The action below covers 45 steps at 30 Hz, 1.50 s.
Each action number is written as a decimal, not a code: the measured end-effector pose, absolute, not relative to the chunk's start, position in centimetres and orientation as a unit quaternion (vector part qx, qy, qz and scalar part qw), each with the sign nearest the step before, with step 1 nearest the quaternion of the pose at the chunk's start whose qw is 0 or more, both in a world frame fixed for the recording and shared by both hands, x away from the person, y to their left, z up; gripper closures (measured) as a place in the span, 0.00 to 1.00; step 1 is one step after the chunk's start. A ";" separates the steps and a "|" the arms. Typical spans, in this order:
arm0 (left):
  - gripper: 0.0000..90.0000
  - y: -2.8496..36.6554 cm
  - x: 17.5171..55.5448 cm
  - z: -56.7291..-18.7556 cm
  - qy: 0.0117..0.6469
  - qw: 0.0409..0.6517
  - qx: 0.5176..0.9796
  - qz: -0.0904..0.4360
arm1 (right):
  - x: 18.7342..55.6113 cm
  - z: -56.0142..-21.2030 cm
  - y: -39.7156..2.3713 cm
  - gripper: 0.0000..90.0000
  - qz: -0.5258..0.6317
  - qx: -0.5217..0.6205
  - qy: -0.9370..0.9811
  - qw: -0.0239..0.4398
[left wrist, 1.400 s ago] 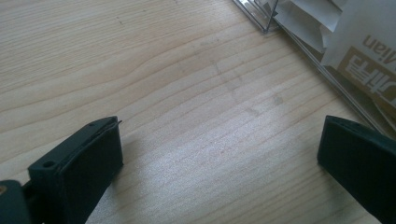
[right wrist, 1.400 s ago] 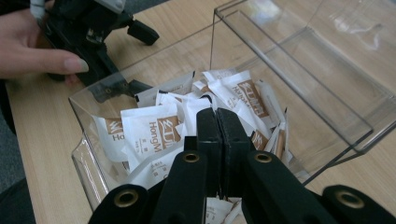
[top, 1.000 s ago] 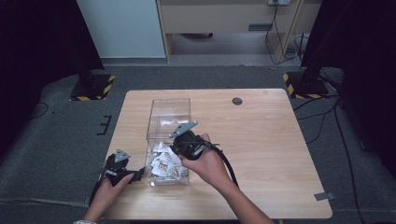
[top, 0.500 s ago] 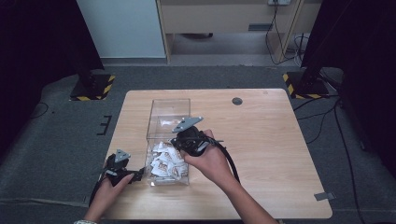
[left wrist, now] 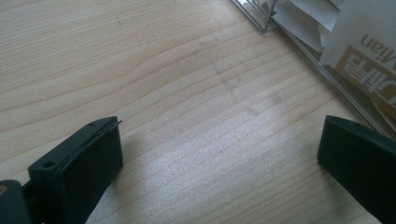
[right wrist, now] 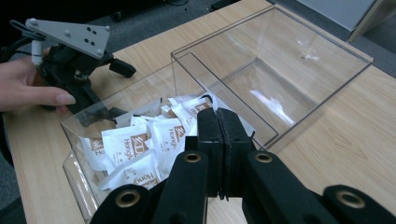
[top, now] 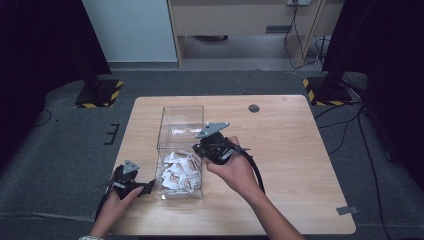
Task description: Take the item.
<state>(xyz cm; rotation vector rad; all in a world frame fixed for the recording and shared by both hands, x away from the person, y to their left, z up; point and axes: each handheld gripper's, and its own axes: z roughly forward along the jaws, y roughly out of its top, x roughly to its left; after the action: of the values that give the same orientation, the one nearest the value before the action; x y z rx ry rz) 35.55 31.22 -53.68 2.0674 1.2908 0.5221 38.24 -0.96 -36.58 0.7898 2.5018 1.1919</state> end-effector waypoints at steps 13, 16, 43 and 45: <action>0.00 31.2 35.6 -53.7 0.490 0.318 0.787 0.198 | 39.3 -36.6 -3.2 0.99 0.402 0.293 0.856 0.142; 0.00 31.2 35.6 -53.7 0.490 0.318 0.787 0.198 | 39.5 -36.7 -3.7 0.99 0.400 0.298 0.855 0.146; 0.00 31.2 35.5 -53.7 0.491 0.319 0.786 0.198 | 40.5 -36.2 -8.9 0.99 0.399 0.334 0.836 0.173; 0.00 31.2 35.6 -53.7 0.491 0.319 0.786 0.198 | 40.5 -36.1 -9.1 0.99 0.399 0.335 0.835 0.176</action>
<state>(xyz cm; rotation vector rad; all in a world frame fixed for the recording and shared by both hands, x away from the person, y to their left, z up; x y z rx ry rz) 35.55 31.22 -53.68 2.0680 1.2905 0.5219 40.49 -9.14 -36.09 0.9477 2.3664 1.1305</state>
